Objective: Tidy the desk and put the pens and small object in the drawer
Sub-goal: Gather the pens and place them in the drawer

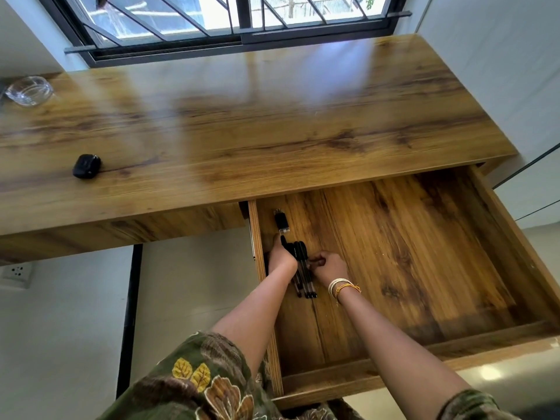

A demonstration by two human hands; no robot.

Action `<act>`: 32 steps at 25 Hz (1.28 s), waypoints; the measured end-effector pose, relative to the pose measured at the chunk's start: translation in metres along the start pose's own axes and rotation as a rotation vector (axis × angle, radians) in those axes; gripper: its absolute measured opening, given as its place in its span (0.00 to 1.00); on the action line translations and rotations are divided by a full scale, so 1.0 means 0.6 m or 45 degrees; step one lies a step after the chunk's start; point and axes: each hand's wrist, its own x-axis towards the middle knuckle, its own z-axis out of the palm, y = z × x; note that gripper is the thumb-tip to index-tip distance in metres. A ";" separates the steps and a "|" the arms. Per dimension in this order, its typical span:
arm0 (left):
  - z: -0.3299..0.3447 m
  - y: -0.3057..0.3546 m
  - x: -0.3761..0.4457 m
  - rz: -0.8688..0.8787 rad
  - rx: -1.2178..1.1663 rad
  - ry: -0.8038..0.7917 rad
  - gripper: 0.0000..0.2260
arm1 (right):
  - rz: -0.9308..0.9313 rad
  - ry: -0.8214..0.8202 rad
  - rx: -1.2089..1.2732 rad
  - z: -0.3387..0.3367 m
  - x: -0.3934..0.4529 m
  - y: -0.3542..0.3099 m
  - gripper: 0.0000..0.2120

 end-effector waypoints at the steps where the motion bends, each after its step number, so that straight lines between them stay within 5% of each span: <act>1: -0.001 0.000 0.000 0.003 0.013 -0.002 0.20 | -0.001 0.004 0.001 0.001 0.001 0.000 0.09; 9: 0.003 -0.008 0.004 -0.006 0.009 0.025 0.17 | -0.008 -0.012 0.009 -0.001 0.007 0.001 0.08; 15: -0.009 0.008 -0.018 -0.027 0.054 0.035 0.28 | 0.033 -0.024 0.071 -0.010 0.008 -0.009 0.07; 20: -0.038 0.029 -0.045 0.109 0.173 0.113 0.21 | -0.083 0.058 -0.025 -0.022 -0.001 -0.047 0.08; 26: -0.132 0.042 -0.072 0.556 -0.005 0.399 0.12 | -0.436 0.216 -0.029 -0.018 -0.020 -0.164 0.06; 32: -0.291 -0.004 -0.032 0.512 0.001 0.639 0.13 | -0.538 0.224 -0.023 0.054 -0.017 -0.282 0.07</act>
